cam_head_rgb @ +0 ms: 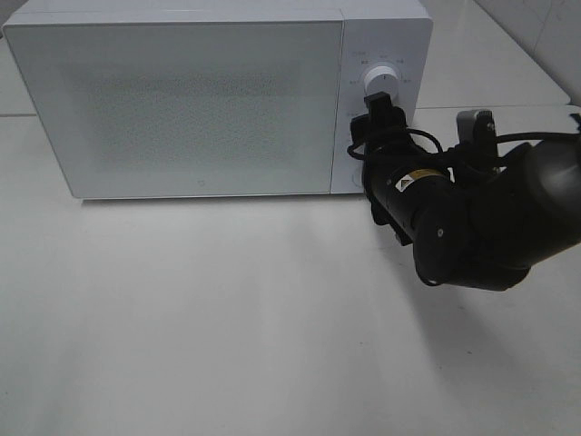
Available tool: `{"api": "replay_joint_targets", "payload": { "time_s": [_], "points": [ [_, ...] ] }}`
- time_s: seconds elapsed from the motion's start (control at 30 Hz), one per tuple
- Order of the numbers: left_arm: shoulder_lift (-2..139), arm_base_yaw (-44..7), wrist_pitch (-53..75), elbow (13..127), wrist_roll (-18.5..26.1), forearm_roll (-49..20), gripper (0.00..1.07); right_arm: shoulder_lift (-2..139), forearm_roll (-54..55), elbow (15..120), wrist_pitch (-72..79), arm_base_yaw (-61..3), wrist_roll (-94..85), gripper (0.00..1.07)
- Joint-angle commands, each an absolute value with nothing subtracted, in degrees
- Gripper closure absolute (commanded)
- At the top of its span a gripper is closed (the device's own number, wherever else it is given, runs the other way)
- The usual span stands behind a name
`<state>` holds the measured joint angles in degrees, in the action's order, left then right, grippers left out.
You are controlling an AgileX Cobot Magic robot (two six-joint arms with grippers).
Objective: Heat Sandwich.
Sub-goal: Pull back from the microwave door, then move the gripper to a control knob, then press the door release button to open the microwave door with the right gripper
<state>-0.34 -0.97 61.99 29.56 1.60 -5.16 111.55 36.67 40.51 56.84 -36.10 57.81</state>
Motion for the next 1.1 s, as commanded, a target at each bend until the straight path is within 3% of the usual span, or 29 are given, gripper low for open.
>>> {"api": "replay_joint_targets", "payload": {
  "time_s": [0.03, 0.2, 0.37, 0.77, 1.1],
  "points": [
    [-1.26, -0.92, 61.25, 29.39, 1.66, -5.73, 0.10, 107.54, 34.84, 39.42, 49.73, -36.04, 46.12, 0.30],
    [-1.26, -0.92, 61.25, 29.39, 1.66, -5.73, 0.10, 100.73, 30.31, 39.25, 35.64, -36.04, 24.75, 0.31],
    [-1.26, -0.92, 61.25, 29.39, 1.66, -5.73, 0.10, 96.60, 23.89, 41.08, 20.05, -33.80, 15.36, 0.31],
    [-1.26, -0.92, 61.25, 29.39, 1.66, -5.73, 0.10, 88.18, -1.72, 49.05, -15.76, -31.40, 13.75, 0.31],
    [-1.26, -0.92, 61.25, 29.39, 1.66, -5.73, 0.10, 78.90, -7.10, 50.82, -31.17, -31.51, 11.97, 0.31]
  ]
}}
